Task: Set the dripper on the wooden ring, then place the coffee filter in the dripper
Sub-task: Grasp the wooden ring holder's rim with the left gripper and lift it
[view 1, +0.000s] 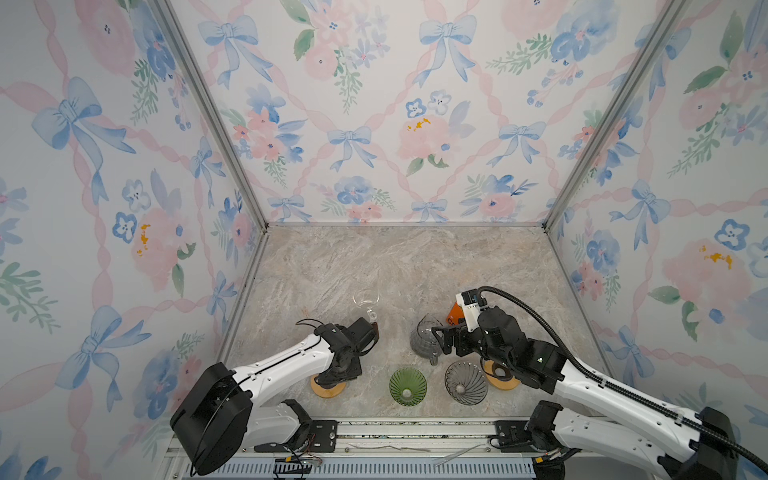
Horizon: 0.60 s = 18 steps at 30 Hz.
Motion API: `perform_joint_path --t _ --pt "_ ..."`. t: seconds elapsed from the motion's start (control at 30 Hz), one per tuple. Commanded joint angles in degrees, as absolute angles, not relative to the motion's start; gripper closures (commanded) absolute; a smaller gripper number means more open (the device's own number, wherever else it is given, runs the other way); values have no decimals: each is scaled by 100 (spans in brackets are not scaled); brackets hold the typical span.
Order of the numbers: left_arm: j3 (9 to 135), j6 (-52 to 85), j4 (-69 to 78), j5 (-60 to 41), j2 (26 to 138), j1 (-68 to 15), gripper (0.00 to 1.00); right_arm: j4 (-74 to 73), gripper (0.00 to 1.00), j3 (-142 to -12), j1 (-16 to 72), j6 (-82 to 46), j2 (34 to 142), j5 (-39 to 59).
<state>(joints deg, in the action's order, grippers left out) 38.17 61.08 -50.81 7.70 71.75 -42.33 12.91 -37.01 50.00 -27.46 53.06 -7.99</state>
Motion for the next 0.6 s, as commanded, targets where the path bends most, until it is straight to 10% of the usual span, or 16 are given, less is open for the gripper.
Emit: perform_joint_path --t 0.0,0.57 --pt "3846 5951 -5057 846 7299 -4193 65 1408 4 -3620 5058 -2776 5170 -936" --pt "3732 5854 -5019 614 7435 -4192 60 1433 4 -3568 5020 -2777 5071 -993"
